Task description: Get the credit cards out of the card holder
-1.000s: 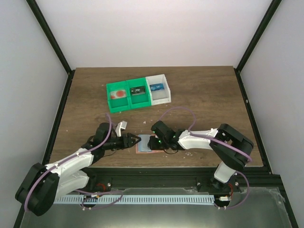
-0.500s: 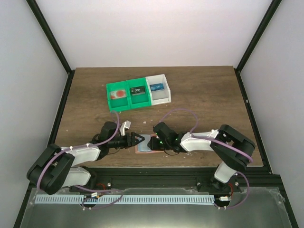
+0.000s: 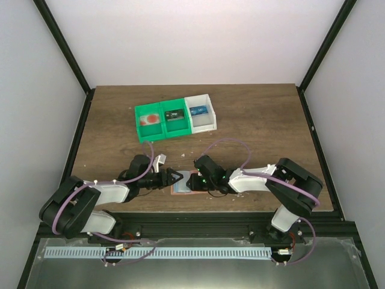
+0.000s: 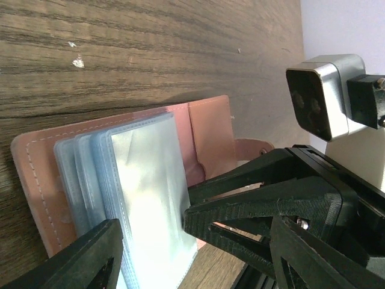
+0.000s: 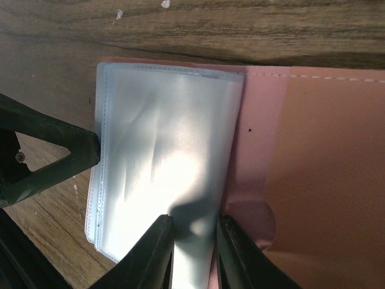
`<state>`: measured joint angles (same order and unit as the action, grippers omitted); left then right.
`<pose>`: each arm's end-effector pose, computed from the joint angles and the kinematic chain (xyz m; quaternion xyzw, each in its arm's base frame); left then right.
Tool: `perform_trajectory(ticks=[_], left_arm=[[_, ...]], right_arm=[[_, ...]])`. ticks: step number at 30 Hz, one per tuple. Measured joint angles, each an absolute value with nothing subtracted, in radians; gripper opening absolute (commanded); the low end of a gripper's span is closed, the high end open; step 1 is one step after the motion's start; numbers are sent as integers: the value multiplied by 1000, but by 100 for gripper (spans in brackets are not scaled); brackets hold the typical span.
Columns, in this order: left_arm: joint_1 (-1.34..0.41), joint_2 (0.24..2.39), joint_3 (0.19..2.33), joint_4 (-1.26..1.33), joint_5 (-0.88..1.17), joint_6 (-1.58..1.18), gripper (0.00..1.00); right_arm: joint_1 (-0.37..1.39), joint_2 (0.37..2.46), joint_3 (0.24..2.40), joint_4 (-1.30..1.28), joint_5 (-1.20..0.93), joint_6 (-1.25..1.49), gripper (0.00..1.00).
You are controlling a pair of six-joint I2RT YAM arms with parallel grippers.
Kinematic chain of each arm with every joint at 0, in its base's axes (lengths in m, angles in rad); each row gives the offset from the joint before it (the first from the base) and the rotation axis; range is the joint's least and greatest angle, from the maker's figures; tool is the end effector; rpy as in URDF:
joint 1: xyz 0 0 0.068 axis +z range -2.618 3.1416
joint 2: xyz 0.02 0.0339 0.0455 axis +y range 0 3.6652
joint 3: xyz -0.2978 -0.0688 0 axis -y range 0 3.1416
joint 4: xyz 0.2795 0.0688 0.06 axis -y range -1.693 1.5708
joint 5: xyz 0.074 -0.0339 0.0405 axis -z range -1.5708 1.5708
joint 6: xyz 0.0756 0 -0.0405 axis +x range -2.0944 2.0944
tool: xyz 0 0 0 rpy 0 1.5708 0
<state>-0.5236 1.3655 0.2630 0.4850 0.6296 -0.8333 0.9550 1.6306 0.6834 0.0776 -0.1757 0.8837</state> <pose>0.1935 -0.1631 0.1045 0.0101 0.8567 -0.4880 0.1670 0.1888 0.2897 0.1055 -0.0635 0.9339 0.3220 0.1419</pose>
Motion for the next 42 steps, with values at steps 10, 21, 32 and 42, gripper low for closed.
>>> perform_trajectory(ticks=[10, 21, 32, 42], left_arm=[[-523, 1370, 267, 472, 625, -833, 69], [-522, 1367, 294, 408, 634, -826, 67], [-535, 1396, 293, 448, 663, -902, 65], [-580, 1407, 303, 468, 669, -963, 58]], right_arm=[[955, 1629, 669, 100, -171, 891, 20], [957, 1573, 605, 124, -150, 903, 18], [957, 1568, 566, 186, -154, 913, 18], [957, 1561, 546, 211, -152, 922, 17]])
